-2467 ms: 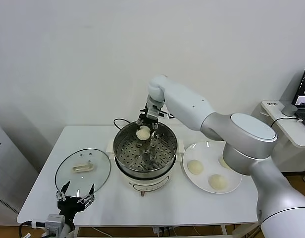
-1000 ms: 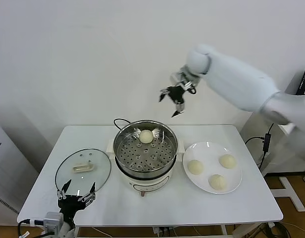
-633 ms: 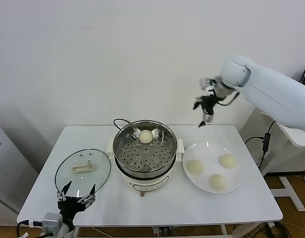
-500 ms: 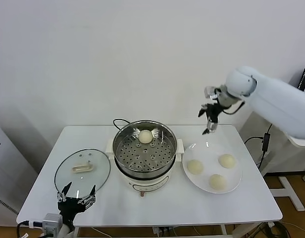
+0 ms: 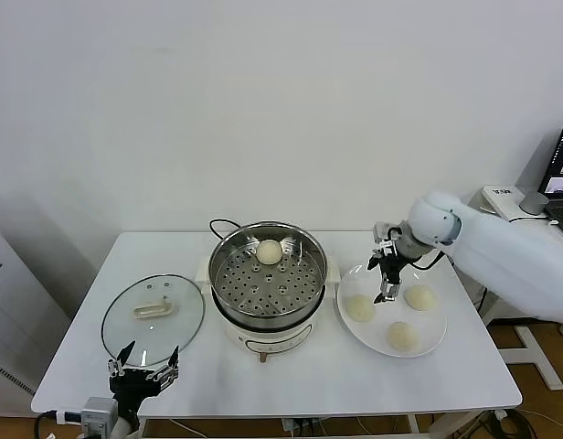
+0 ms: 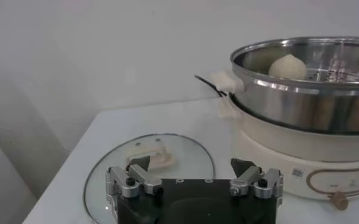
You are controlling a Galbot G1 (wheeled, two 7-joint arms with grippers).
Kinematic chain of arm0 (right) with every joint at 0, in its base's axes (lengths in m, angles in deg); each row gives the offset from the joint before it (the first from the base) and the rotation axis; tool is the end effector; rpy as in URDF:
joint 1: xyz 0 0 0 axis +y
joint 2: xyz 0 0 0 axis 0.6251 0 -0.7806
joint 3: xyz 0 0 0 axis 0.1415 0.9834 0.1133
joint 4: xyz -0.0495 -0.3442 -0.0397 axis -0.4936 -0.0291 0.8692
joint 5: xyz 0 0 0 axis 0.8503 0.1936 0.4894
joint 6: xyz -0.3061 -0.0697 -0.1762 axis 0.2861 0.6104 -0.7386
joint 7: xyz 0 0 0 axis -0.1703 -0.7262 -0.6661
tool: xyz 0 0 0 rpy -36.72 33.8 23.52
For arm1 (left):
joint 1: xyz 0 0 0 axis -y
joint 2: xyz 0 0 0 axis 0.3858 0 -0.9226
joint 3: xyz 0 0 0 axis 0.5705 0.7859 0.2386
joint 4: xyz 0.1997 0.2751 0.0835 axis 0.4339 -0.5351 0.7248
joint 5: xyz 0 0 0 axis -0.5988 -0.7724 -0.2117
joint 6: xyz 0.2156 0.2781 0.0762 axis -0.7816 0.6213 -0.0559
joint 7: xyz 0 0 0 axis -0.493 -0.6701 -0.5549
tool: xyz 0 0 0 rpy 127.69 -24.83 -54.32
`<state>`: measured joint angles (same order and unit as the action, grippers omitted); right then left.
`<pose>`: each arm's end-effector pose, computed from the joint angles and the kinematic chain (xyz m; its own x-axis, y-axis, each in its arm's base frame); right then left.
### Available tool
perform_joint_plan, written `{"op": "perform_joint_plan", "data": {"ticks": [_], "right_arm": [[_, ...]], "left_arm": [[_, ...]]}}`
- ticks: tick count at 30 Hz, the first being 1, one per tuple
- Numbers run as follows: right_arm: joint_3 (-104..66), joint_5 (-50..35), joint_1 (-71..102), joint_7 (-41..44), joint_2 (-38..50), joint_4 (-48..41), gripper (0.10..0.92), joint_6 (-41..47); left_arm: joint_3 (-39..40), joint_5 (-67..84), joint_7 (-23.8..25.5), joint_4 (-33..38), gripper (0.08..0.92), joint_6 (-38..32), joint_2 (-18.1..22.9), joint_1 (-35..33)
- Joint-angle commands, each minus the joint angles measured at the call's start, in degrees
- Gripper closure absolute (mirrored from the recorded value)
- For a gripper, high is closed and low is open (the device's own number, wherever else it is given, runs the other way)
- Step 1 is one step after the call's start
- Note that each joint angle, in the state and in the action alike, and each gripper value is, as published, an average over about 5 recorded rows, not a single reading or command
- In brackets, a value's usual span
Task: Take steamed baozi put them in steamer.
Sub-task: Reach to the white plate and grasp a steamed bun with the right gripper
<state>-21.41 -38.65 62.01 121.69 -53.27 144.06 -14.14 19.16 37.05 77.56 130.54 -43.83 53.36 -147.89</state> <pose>0.5332 -0.0910 -0.1500 -0.1658 -0.1870 0.9683 -0.9858 0.0041 -0.1680 0.1528 0.0502 -0.2656 -0.9178 -0.0040 0.3969 0.0497 0.9909 0.1248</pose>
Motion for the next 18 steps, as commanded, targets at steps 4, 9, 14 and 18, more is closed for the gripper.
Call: {"op": "perform_joint_plan", "data": {"ticks": [4, 9, 14, 18], "right_arm": [[-2.8, 6.3, 5.6, -0.3, -3.1, -5.4, 0.203, -5.8], [-3.3, 6.9, 6.5, -0.3, -4.9, -7.1, 0.203, -5.4], [-3.6, 7.8, 7.0, -1.1, -6.5, -8.5, 0.203, -5.0], [-3.9, 7.7, 7.6, -1.4, -7.4, -9.1, 0.203, -4.7]], "left_arm": [[0.0, -0.1, 0.1, -0.9, 0.177, 0.2, -0.1, 0.2], [-0.1, -0.3, 0.1, -1.6, 0.177, 0.2, -0.1, 0.3], [-0.1, -0.5, 0.1, -2.2, 0.177, 0.2, 0.0, 0.6], [-0.1, -0.6, 0.1, -2.6, 0.177, 0.2, 0.0, 1.0]]}}
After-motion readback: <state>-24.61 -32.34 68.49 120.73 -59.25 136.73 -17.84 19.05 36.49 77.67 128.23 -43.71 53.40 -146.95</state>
